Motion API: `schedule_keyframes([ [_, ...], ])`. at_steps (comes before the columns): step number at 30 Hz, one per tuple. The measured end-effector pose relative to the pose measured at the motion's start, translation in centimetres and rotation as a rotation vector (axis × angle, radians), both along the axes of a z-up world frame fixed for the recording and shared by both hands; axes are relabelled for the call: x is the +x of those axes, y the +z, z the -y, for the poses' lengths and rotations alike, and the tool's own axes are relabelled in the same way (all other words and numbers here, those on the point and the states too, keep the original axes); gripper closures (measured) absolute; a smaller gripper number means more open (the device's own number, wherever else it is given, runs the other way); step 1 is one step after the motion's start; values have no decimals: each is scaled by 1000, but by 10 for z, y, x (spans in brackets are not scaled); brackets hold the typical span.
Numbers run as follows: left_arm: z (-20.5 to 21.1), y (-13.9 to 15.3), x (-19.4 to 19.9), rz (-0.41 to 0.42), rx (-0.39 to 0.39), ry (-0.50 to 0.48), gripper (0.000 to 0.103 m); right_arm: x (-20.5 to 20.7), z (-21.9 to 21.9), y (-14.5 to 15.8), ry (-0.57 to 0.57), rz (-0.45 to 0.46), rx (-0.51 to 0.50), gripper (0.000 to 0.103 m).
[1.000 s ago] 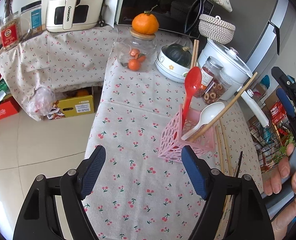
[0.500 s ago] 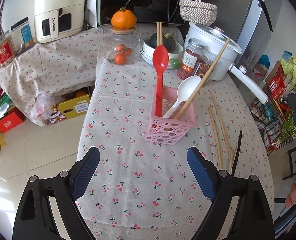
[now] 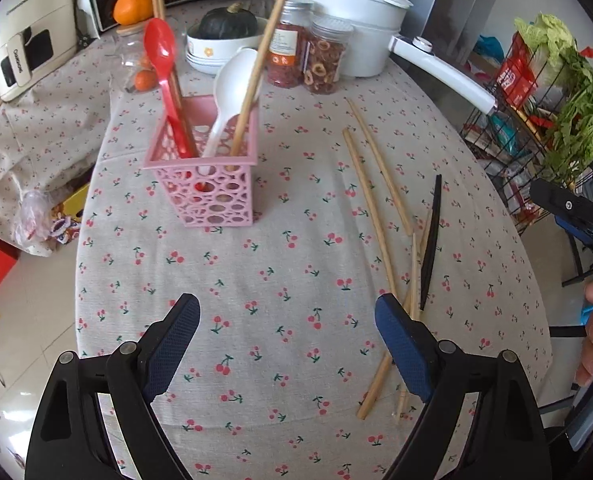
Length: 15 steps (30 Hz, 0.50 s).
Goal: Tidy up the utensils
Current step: 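Lower the left tool onto a loose wooden chopstick and grasp it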
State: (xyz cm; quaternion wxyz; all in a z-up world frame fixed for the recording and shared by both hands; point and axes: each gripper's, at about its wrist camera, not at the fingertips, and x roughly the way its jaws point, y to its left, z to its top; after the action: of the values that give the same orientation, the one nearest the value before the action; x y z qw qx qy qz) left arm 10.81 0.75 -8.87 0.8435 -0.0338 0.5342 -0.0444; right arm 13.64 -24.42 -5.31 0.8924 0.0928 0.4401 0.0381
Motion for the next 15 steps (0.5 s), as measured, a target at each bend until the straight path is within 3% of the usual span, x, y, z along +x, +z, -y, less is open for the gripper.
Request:
schedule_keyframes([
  [6, 50, -14, 20, -64, -34, -114, 18, 1, 26, -8, -16, -38, -2, 6],
  [9, 70, -27, 35, -107, -92, -167, 36, 4, 35, -11, -18, -54, 1, 6],
  [11, 81, -41, 45, -156, -135, -185, 61, 6, 39, -12, -16, -63, 4, 6],
  [13, 92, -53, 53, -184, -143, -198, 71, 7, 43, -13, -18, -67, 17, 6],
  [15, 101, -60, 59, -196, -135, -196, 75, 8, 48, -14, -29, -71, 42, 6],
])
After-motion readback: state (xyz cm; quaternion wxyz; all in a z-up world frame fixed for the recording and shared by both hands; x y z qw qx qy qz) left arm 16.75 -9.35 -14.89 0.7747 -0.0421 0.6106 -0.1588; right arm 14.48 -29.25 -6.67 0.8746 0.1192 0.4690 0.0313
